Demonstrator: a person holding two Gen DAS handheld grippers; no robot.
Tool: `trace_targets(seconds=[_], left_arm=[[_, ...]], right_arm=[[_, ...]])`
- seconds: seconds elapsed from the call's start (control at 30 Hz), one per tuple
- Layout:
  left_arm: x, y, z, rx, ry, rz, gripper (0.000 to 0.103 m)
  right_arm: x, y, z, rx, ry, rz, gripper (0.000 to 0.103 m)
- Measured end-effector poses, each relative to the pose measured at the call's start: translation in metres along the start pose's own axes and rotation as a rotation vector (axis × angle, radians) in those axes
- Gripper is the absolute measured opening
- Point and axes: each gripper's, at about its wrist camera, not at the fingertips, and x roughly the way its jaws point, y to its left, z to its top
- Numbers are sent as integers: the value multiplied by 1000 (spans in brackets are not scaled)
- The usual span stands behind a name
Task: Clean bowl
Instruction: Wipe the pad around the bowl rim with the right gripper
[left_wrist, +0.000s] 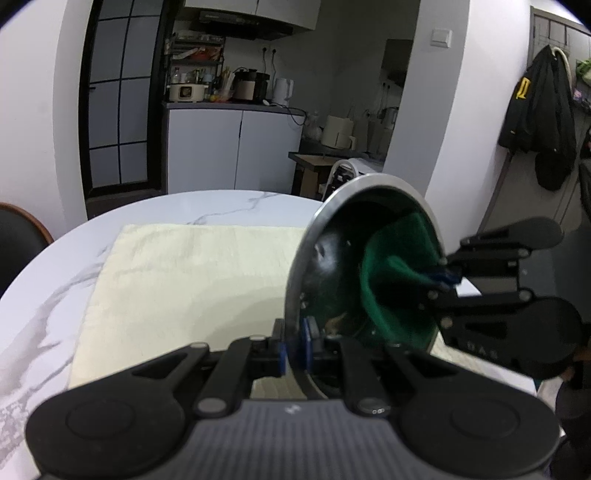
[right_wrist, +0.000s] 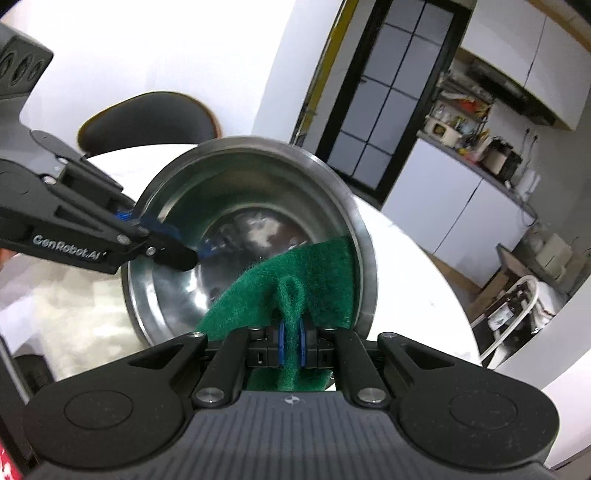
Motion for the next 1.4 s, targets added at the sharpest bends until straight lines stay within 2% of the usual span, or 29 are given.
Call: trace_targets(seconds=[0.2, 0.47, 0.7, 0.97, 1.03, 1.13, 1.23, 1.4], left_arm=[[0, -4, 0, 28, -7, -1, 11], [1, -13, 1, 72, -10, 1, 11], [3, -22, -2, 117, -7, 0, 12], [2, -30, -5, 145, -11, 15, 13], [2, -32, -5, 152, -11, 17, 14], [5, -31, -7, 135, -1, -2, 14], [4, -31, -6, 133, -3, -6, 13], [4, -31, -5, 129, -1, -2, 13]], right_arm=[[-9, 0, 7, 42, -84, -28, 9], [-7, 4, 21, 52, -153, 17, 9], [-8, 24, 23, -27, -139, 89, 9], [-17, 13, 23, 38, -141, 216, 9], [-18, 10, 21, 64, -130, 273, 9], [-16, 6, 16, 103, -110, 320, 9], [-12, 0, 12, 135, -104, 318, 9], [-11, -14, 13, 181, -158, 234, 9]])
